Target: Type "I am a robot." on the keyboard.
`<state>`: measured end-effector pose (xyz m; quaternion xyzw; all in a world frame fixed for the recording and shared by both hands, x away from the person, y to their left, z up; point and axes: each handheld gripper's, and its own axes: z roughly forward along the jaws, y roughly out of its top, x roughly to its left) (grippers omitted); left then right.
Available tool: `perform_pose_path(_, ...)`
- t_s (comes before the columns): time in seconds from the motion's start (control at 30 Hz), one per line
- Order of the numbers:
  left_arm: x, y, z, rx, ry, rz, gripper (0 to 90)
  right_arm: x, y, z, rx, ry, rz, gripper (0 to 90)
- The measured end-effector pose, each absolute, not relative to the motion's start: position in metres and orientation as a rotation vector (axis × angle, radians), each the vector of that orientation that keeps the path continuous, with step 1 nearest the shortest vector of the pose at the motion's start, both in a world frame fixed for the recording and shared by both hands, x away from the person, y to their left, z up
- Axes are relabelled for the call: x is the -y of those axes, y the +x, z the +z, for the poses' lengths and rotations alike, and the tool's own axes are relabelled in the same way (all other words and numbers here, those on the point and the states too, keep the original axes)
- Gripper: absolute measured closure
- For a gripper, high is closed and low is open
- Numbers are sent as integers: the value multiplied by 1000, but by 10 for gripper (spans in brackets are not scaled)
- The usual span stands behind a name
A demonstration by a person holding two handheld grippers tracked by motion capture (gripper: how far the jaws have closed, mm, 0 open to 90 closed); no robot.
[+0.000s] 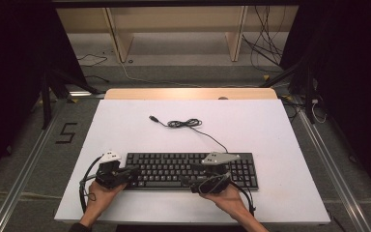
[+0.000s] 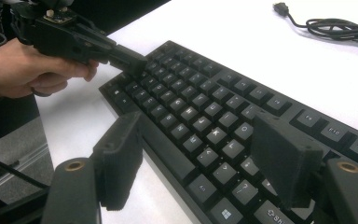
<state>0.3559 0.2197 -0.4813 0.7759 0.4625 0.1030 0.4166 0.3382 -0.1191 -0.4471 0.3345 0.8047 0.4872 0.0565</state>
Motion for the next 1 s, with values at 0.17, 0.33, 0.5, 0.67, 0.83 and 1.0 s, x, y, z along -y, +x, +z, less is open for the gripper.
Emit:
perform_pose_path(0.17, -219, 357, -483, -1166, 1952, 255, 889, 119, 338, -447, -2439, 1008, 1484, 348)
perform_pose_path(0.33, -217, 358, -486, -1183, 1955, 232, 891, 118, 338, -447, -2444, 1007, 1478, 348)
perform_pose_path(0.5, -217, 358, -485, -1180, 1960, 236, 891, 118, 338, -448, -2440, 1006, 1474, 348)
perform_pose_path(0.67, -218, 356, -481, -1165, 1936, 249, 877, 117, 338, -447, -2437, 1002, 1474, 348)
perform_pose_path(0.83, -222, 352, -472, -1138, 1873, 259, 792, 118, 339, -447, -2431, 1009, 1477, 348)
perform_pose_path(1.0, -225, 347, -469, -1115, 1830, 225, 643, 119, 339, -446, -2423, 1007, 1479, 344)
